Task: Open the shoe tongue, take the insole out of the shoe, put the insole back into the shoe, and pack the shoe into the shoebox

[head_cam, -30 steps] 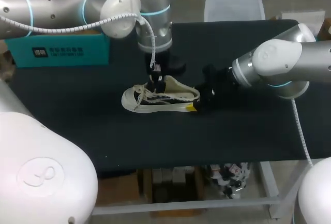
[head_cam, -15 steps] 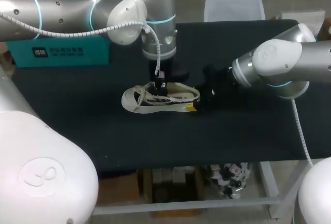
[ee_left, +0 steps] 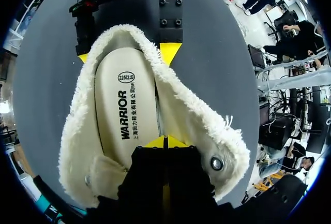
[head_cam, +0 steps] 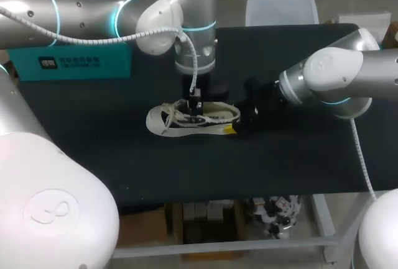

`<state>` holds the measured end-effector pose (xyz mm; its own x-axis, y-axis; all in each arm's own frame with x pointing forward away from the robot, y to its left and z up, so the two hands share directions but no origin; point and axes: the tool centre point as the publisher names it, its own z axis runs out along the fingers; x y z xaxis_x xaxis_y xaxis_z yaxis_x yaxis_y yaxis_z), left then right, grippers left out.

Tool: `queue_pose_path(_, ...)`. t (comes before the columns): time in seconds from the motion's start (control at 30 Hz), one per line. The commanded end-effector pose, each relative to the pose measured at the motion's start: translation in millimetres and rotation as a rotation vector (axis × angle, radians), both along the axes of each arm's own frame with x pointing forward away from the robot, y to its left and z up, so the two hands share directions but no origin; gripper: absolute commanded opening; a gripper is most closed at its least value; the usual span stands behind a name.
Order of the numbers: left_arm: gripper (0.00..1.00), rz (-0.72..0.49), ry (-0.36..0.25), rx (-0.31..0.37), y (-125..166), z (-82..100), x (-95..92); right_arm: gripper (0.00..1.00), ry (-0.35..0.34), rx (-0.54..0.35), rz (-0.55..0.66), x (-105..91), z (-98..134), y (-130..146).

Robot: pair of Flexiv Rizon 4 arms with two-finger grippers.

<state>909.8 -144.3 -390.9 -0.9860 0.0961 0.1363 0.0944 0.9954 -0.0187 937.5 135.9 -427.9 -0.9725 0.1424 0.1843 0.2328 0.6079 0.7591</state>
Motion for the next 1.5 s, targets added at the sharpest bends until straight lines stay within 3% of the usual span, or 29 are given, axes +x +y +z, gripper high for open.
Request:
queue_pose_path(0.03,0.0,0.002,-0.007,0.017,-2,-15.8,-7.9,0.0,0.002,0.003,0.0,1.2,-6,-3)
queue_pose_path(0.33,0.0,0.002,-0.01,0.03,2,-30.6,-12.5,0.0,0.002,0.003,0.0,1.2,-6,-3)
queue_pose_path(0.43,0.3,0.011,-0.016,0.028,3,-31.4,-12.9,0.0,0.002,0.003,0.0,1.2,-6,-3)
queue_pose_path(0.5,0.37,0.015,-0.033,0.025,4,-30.9,-13.6,0.0,0.002,0.003,0.0,1.2,-6,-3)
queue_pose_path(0.6,0.38,0.028,-0.068,0.042,4,-32.4,-14.2,0.0,0.002,0.003,0.0,1.2,-6,-3)
queue_pose_path(1.2,0.3,0.062,-0.103,0.081,14,-56.4,11.2,0.0,0.002,0.003,0.0,1.2,-6,-3)
queue_pose_path(1.5,0.32,0.028,-0.135,0.09,15,-63.9,21.9,0.0,0.002,0.003,0.0,1.2,-6,-3)
